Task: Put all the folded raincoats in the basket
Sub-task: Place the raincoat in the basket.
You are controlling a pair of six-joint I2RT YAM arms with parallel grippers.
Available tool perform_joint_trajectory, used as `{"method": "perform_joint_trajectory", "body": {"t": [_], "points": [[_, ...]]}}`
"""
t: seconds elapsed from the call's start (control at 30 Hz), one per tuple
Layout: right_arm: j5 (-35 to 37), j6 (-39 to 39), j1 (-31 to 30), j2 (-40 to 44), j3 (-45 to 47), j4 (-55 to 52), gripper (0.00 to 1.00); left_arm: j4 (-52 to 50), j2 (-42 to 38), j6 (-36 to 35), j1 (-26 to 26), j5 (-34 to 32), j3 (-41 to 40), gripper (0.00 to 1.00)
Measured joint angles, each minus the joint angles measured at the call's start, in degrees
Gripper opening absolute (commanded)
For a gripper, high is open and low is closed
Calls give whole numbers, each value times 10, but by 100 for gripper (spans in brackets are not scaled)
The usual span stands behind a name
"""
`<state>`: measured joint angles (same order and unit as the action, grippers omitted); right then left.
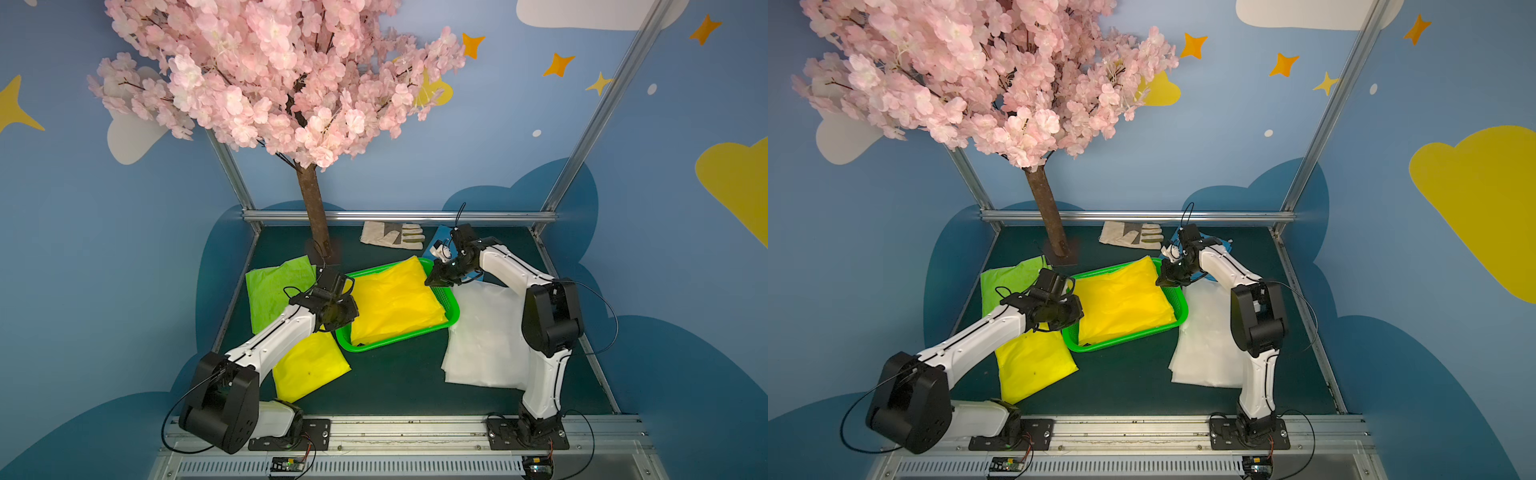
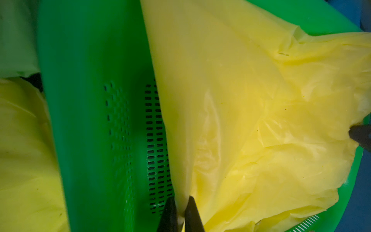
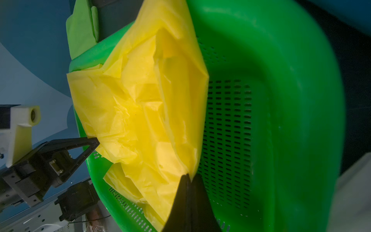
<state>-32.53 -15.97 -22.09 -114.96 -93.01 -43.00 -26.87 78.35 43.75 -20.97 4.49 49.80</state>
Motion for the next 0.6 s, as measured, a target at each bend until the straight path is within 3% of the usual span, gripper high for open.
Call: {"method": "perform_joint_trajectory", "body": {"t": [0.33,0.47,0.5,0.53,0.6], "points": [[71,-1,-33,-4,-1,-29,0,-24,23,10,-20,-3,0,3],[99,-4,-45,-13,-6,-44,0,-37,37,15,-23,-8,0,8],[108,-5,-48,-14,-6,-47,0,-41,40,15,-23,-10,2,12],[116,-7,-50,-15,-6,-50,0,-45,44,15,-23,-13,4,24],[126,-8,-51,-15,-6,-53,0,-51,50,17,-23,-15,13,37]]}}
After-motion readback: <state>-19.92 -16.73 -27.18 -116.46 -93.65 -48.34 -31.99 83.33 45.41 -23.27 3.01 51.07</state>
